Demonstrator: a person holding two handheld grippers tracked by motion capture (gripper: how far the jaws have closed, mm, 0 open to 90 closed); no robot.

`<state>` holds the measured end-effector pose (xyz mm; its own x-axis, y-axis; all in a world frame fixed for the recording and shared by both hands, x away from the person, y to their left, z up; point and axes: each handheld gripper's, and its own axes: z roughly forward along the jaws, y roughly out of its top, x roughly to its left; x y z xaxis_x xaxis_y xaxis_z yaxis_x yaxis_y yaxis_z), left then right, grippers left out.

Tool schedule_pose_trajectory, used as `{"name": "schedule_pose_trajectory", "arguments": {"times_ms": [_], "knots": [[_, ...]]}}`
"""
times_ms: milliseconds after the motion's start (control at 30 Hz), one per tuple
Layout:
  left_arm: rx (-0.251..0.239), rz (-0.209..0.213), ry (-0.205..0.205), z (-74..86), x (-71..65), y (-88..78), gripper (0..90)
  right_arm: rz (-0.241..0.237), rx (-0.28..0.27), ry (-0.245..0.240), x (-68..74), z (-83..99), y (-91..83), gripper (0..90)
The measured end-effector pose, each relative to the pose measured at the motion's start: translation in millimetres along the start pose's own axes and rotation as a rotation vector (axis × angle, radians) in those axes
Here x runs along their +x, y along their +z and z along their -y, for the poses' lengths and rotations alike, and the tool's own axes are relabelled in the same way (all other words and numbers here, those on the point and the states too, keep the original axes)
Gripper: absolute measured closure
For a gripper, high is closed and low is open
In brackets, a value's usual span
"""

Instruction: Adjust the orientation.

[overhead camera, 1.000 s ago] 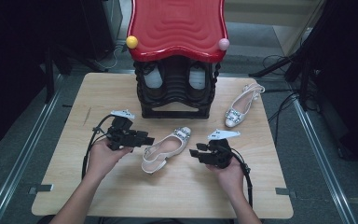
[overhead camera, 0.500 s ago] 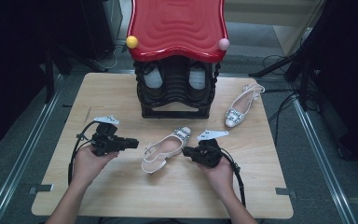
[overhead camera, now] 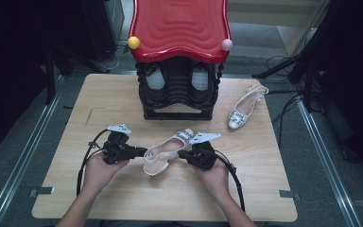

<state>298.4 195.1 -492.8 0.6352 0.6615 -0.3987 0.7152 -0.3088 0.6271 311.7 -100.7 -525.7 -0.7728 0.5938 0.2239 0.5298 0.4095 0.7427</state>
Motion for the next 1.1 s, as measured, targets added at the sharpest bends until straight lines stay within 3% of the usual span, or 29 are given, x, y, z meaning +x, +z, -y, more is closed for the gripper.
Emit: {"name": "schedule_pose_trajectory", "arguments": {"times_ms": [133, 233, 400, 633, 1100], "knots": [[-0.006, -0.008, 0.004, 0.5, -3.0, 1.0, 86.8, 0.031, -0.033, -0.028, 3.0, 3.1, 4.8, 90.0], [-0.002, -0.008, -0.001, 1.4, -2.7, 1.8, 87.2, -0.008, -0.038, 0.022, -2.0, 3.8, 5.3, 90.0], [0.050, -0.031, 0.005, 3.2, -1.8, 8.3, 86.9, -0.025, -0.002, 0.069, -3.0, 3.0, 0.8, 90.0], [0.070, -0.022, 0.011, 3.1, -4.7, 15.0, 87.0, -0.022, 0.046, 0.071, 1.0, 7.9, 2.1, 90.0], [0.052, -0.005, -0.010, 7.3, -8.5, 17.8, 88.1, -0.001, 0.015, 0.040, 0.0, 8.5, 6.7, 90.0]]}}
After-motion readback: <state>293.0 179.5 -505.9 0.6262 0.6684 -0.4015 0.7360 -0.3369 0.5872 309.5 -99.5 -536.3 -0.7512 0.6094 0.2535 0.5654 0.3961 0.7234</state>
